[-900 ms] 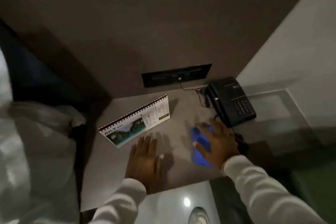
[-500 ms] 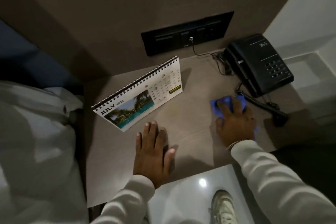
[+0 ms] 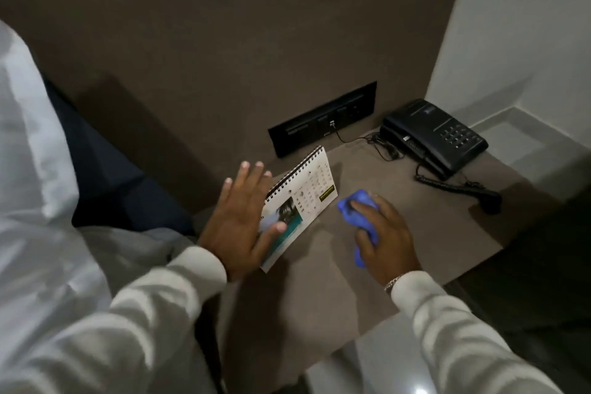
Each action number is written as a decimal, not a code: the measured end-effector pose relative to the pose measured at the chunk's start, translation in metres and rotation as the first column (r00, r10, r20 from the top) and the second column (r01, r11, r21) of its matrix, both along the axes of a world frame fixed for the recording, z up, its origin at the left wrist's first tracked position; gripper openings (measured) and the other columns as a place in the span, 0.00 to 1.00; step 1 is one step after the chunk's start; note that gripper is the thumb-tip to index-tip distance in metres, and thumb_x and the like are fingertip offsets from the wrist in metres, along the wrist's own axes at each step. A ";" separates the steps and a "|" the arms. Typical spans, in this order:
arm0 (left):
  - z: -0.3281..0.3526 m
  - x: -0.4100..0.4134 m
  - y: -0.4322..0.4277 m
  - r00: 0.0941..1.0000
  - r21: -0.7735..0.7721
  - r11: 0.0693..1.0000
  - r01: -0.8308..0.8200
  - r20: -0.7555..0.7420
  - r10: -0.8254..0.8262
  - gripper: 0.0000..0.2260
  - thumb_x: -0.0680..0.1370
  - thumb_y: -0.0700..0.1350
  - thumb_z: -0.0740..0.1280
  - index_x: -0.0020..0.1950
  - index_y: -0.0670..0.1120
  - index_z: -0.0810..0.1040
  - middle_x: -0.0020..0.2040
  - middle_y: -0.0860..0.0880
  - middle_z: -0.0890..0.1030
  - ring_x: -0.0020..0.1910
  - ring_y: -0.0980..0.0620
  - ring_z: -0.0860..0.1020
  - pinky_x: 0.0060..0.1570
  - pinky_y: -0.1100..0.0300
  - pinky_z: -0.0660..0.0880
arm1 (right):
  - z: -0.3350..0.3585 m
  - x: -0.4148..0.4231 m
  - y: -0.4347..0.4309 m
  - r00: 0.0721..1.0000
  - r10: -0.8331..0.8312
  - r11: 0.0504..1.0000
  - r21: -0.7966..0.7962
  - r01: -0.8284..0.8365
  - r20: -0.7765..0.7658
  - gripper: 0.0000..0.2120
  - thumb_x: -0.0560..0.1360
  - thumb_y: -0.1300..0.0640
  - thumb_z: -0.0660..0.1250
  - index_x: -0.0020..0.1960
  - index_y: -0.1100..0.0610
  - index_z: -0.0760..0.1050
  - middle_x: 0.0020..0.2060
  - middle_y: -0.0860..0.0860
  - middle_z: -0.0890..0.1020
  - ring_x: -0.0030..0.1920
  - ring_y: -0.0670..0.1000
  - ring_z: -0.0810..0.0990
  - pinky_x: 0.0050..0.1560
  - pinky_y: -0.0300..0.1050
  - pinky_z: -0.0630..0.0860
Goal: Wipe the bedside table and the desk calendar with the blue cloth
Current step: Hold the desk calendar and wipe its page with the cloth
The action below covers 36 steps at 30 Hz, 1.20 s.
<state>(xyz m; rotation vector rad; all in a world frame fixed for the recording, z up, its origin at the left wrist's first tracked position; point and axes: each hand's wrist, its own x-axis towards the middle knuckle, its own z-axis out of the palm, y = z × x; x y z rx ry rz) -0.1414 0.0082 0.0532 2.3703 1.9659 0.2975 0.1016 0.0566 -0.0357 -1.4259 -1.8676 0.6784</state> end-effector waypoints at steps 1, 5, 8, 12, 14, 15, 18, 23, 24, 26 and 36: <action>-0.003 -0.010 0.009 0.999 -0.057 0.998 0.014 -0.039 -0.016 0.38 0.76 0.63 0.52 0.79 0.42 0.49 0.80 0.44 0.48 0.79 0.46 0.41 0.77 0.44 0.46 | -0.003 -0.009 -0.006 0.999 0.001 1.000 -0.005 -0.001 -0.042 0.22 0.71 0.66 0.64 0.63 0.52 0.75 0.69 0.58 0.71 0.68 0.59 0.70 0.69 0.51 0.67; -0.026 -0.037 0.032 0.977 -0.163 0.972 0.170 -0.101 -0.188 0.40 0.76 0.65 0.54 0.78 0.45 0.40 0.80 0.48 0.43 0.79 0.51 0.38 0.77 0.46 0.48 | -0.024 -0.042 -0.024 0.982 -0.004 0.997 0.069 0.018 -0.188 0.22 0.74 0.64 0.63 0.65 0.48 0.73 0.73 0.52 0.65 0.71 0.52 0.66 0.70 0.44 0.64; -0.033 -0.045 0.038 0.958 -0.120 0.958 0.259 -0.093 -0.270 0.41 0.75 0.65 0.56 0.78 0.47 0.41 0.80 0.52 0.44 0.79 0.53 0.40 0.77 0.48 0.50 | -0.039 -0.070 -0.024 0.963 0.007 0.992 0.120 0.026 -0.268 0.23 0.74 0.62 0.62 0.66 0.43 0.71 0.74 0.49 0.63 0.72 0.46 0.62 0.69 0.34 0.60; -0.034 -0.045 0.040 0.957 -0.104 0.954 0.283 -0.035 -0.288 0.42 0.74 0.65 0.57 0.79 0.46 0.43 0.80 0.50 0.47 0.79 0.52 0.44 0.77 0.47 0.53 | -0.055 -0.105 -0.018 0.945 0.008 0.985 0.164 0.049 -0.327 0.26 0.76 0.57 0.60 0.69 0.35 0.61 0.76 0.45 0.58 0.72 0.33 0.52 0.67 0.24 0.52; -0.034 -0.045 0.041 0.956 -0.133 0.947 0.292 0.012 -0.293 0.42 0.74 0.64 0.58 0.79 0.46 0.43 0.80 0.50 0.46 0.79 0.54 0.43 0.77 0.48 0.53 | -0.059 -0.120 -0.012 0.940 0.016 0.974 0.219 0.063 -0.342 0.27 0.77 0.57 0.59 0.71 0.38 0.59 0.76 0.46 0.56 0.75 0.40 0.52 0.71 0.30 0.53; -0.034 -0.045 0.042 0.953 -0.152 0.941 0.303 0.031 -0.301 0.43 0.74 0.64 0.59 0.79 0.46 0.42 0.81 0.51 0.46 0.79 0.56 0.42 0.77 0.49 0.52 | -0.061 -0.126 -0.007 0.943 0.030 0.962 0.265 0.062 -0.331 0.28 0.77 0.58 0.60 0.73 0.40 0.58 0.76 0.48 0.55 0.76 0.45 0.52 0.73 0.34 0.53; -0.033 -0.047 0.042 0.941 -0.177 0.924 0.338 0.053 -0.334 0.43 0.74 0.65 0.58 0.78 0.48 0.39 0.80 0.52 0.44 0.79 0.57 0.41 0.77 0.51 0.52 | -0.064 -0.136 0.009 0.957 0.052 0.937 0.346 0.052 -0.284 0.32 0.77 0.59 0.63 0.74 0.40 0.53 0.77 0.51 0.53 0.76 0.48 0.50 0.75 0.42 0.52; -0.031 -0.046 0.043 0.941 -0.198 0.920 0.337 0.057 -0.333 0.44 0.73 0.67 0.57 0.78 0.48 0.39 0.81 0.51 0.43 0.79 0.56 0.41 0.76 0.46 0.54 | -0.078 -0.149 0.002 0.913 -0.080 0.977 0.152 0.153 -0.401 0.28 0.78 0.55 0.59 0.74 0.41 0.54 0.78 0.51 0.51 0.77 0.48 0.47 0.75 0.51 0.59; -0.031 -0.045 0.043 0.942 -0.205 0.919 0.336 0.065 -0.329 0.44 0.73 0.68 0.56 0.78 0.48 0.39 0.81 0.51 0.43 0.79 0.56 0.41 0.76 0.45 0.54 | -0.080 -0.153 -0.005 0.900 -0.098 0.978 0.127 0.167 -0.424 0.28 0.78 0.55 0.59 0.74 0.41 0.54 0.79 0.50 0.50 0.77 0.47 0.47 0.75 0.50 0.59; -0.030 -0.044 0.042 0.943 -0.213 0.919 0.332 0.073 -0.324 0.44 0.73 0.69 0.55 0.78 0.49 0.38 0.81 0.51 0.42 0.79 0.56 0.41 0.76 0.45 0.54 | -0.082 -0.162 -0.016 0.887 -0.094 0.977 0.127 0.169 -0.452 0.30 0.77 0.55 0.60 0.74 0.38 0.52 0.79 0.48 0.48 0.78 0.47 0.46 0.74 0.48 0.58; -0.031 -0.046 0.045 0.933 -0.193 0.915 0.355 0.020 -0.358 0.47 0.71 0.71 0.57 0.78 0.49 0.38 0.80 0.56 0.41 0.79 0.56 0.41 0.75 0.48 0.50 | -0.065 -0.151 0.024 0.771 -0.212 0.949 0.062 0.309 -0.601 0.25 0.78 0.59 0.62 0.72 0.47 0.62 0.77 0.55 0.56 0.76 0.48 0.54 0.71 0.56 0.67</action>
